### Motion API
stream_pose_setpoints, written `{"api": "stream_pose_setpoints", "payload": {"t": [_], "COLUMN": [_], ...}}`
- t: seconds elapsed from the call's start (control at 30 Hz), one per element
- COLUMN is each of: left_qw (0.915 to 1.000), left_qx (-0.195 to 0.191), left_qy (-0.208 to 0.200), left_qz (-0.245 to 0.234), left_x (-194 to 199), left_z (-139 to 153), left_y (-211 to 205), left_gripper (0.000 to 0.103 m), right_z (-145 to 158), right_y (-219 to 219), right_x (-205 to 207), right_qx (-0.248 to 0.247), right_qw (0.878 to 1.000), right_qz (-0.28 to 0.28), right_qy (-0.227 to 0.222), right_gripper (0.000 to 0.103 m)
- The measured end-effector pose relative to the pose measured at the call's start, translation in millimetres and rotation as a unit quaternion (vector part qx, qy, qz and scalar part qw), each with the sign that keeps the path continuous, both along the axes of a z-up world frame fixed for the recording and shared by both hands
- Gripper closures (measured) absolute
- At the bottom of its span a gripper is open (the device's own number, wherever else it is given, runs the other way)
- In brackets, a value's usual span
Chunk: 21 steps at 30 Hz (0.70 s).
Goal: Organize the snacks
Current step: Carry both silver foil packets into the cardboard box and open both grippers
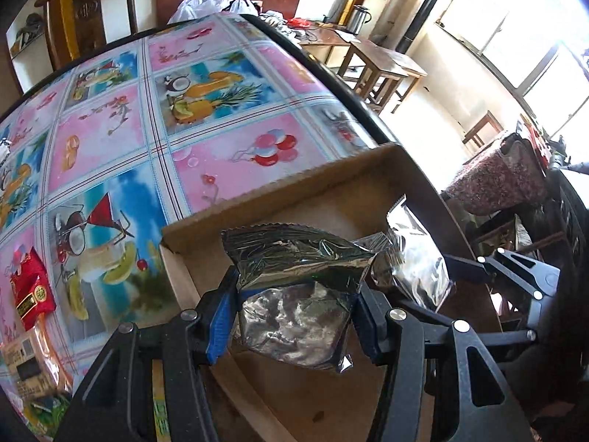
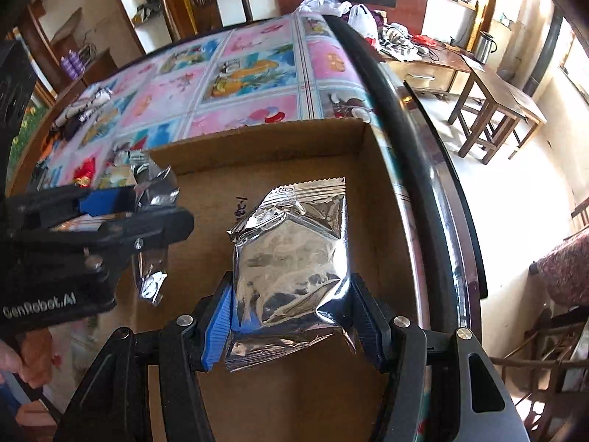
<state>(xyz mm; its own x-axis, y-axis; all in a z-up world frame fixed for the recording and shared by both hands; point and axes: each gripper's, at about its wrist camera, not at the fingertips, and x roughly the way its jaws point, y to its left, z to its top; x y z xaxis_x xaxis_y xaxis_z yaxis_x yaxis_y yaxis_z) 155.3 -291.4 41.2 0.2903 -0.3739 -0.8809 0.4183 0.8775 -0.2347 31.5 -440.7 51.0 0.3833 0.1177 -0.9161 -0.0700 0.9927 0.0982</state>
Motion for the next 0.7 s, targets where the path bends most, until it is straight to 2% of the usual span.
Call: {"api": "stream_pose_setpoints", "payload": {"t": [0.3, 0.47, 0.7], "left_qw": [0.9999, 0.9999, 1.0], "left_qx": [0.009, 0.01, 0.0], "left_qy": [0.009, 0.0, 0.004], "left_qz": [-0.003, -0.006, -0.005], "left_x": [12.4, 14.2, 12.8], "left_z": [-18.7, -21.1, -20.3], "left_y": [-6.3, -8.5, -7.6], "left_gripper": [0.048, 0.048, 0.041], "right_z": [-10.6, -11.3, -7.5], "right_y": [8.2, 8.8, 13.3], "right_x": [14.6, 15.0, 10.2], "right_qx": [-0.015, -0.017, -0.021], "right_qw": [1.0, 1.0, 0.999], "right_qz": [0.019, 0.023, 0.031], "right_qy": [0.002, 0.0, -0.006], "right_gripper": [0.04, 0.04, 0.039]}}
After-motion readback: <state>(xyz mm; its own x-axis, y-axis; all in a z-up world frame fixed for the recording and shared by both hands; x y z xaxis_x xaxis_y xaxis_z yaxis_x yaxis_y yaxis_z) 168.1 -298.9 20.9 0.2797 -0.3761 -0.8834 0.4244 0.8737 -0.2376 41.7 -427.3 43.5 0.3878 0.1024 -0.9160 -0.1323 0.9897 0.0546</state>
